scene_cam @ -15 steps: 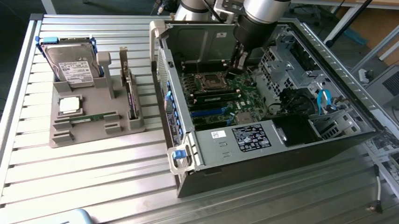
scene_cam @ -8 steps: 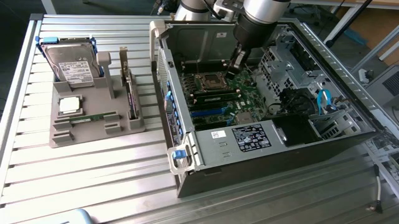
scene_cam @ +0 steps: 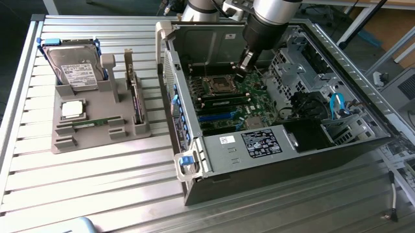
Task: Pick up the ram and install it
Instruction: 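Press down the ram until it locks into place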
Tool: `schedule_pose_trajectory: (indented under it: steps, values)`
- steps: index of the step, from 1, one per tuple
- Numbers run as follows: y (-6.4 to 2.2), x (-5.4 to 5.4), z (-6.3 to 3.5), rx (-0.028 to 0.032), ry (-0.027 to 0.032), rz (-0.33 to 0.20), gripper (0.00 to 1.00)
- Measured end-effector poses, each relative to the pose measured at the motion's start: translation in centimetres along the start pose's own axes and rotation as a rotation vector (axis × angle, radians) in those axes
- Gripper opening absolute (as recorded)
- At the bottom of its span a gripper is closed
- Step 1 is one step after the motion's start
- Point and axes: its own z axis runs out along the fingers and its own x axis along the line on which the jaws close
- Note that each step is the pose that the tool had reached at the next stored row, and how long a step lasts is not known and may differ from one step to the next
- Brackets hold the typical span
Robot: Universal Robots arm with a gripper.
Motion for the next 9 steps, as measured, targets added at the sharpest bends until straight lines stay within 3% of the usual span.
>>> schedule_pose_trajectory:
  steps: [9]
  values:
    - [0.00,0.00,0.11,0.0027,-0.0051,0.170,0.10]
